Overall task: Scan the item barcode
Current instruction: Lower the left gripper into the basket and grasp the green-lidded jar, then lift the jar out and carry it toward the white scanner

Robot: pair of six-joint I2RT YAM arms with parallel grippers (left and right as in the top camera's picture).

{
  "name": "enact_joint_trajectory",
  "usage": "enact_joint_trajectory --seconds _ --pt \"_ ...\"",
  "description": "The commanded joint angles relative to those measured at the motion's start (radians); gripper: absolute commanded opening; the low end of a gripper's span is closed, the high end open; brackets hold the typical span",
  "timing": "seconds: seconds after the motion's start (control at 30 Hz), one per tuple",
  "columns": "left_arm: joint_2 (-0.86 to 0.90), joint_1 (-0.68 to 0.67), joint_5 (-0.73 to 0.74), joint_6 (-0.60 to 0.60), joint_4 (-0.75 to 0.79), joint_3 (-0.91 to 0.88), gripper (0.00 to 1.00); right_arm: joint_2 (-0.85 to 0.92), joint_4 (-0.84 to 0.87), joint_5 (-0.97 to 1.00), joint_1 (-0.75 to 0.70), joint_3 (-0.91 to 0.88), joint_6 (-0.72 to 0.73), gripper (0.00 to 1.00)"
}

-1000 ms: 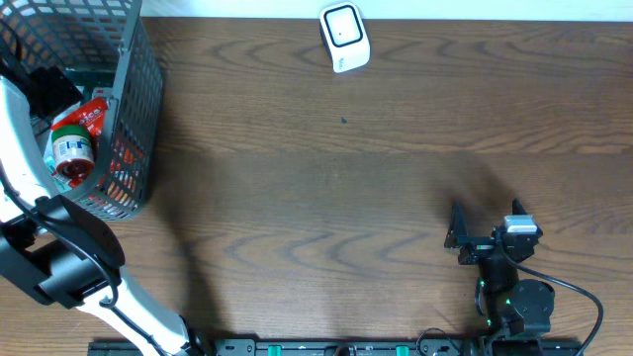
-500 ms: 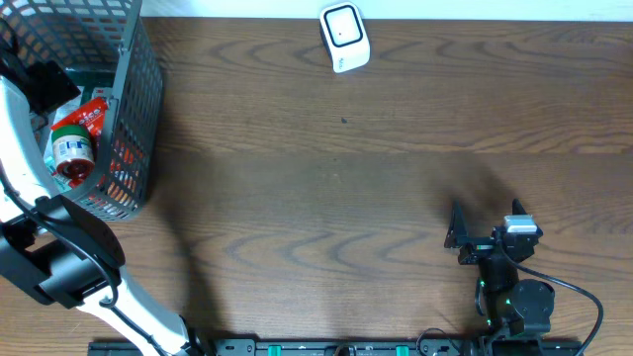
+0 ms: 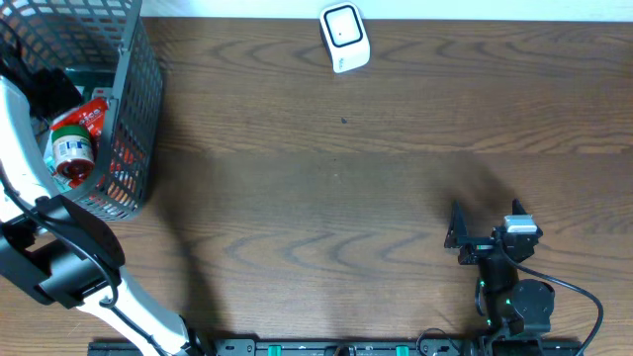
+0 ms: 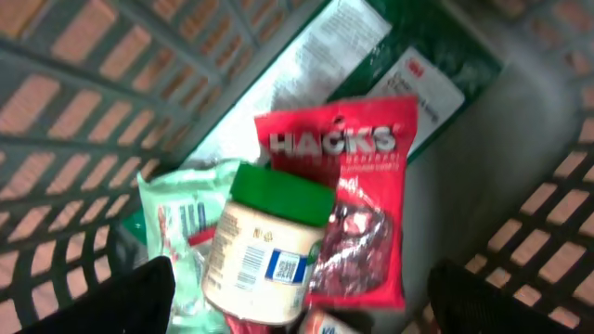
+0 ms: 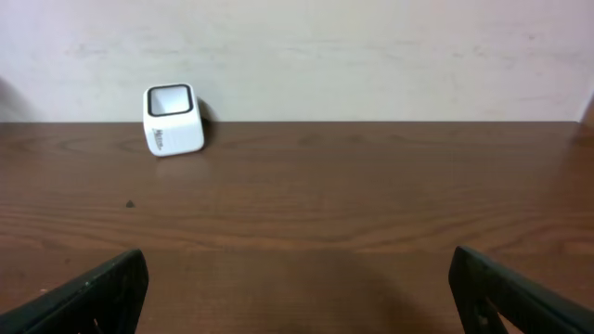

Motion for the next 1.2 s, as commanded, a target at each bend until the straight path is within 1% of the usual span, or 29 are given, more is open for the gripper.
enact_joint_trajectory --seconds 0.0,0.33,0.5,0.87,0.97,1.0,1.1,1.13,1.17 --pt "0.012 0.005 -0.003 0.013 -0.012 -0.022 0.88 -0.005 -0.003 -0.001 -0.004 -0.002 -0.005 0.99" --pt "0.012 0.024 -0.014 0.013 0.058 -0.169 0.88 -0.005 -0.003 -0.001 -0.004 -0.002 -0.005 0.99" --pt "0.012 0.051 -0.013 0.012 0.077 -0.212 0.88 -0.005 -0.003 -0.001 -0.004 -0.002 -0.005 0.99" --pt "0.012 0.056 -0.013 0.013 0.225 -0.378 0.88 -0.005 -0.003 -0.001 -0.004 -0.002 -0.005 0.99" --pt "0.012 0.056 -0.013 0.012 0.236 -0.388 0.87 -0.005 -0.003 -0.001 -0.004 -0.002 -0.005 0.99" --pt "0.012 0.056 -0.013 0.012 0.238 -0.388 0.85 -0.005 -0.003 -0.001 -0.004 -0.002 -0.005 0.99" --pt "0.012 0.056 -0.013 0.013 0.248 -0.388 0.70 -0.005 -0.003 -0.001 -0.004 -0.002 -0.005 0.99" --pt "0.012 0.056 -0.013 0.013 0.249 -0.388 0.63 -0.005 -0.003 -0.001 -0.004 -0.002 -0.005 0.99" --pt "0.011 0.056 -0.013 0.013 0.253 -0.388 0.60 -0.005 -0.003 -0.001 -0.004 -0.002 -0.005 0.99"
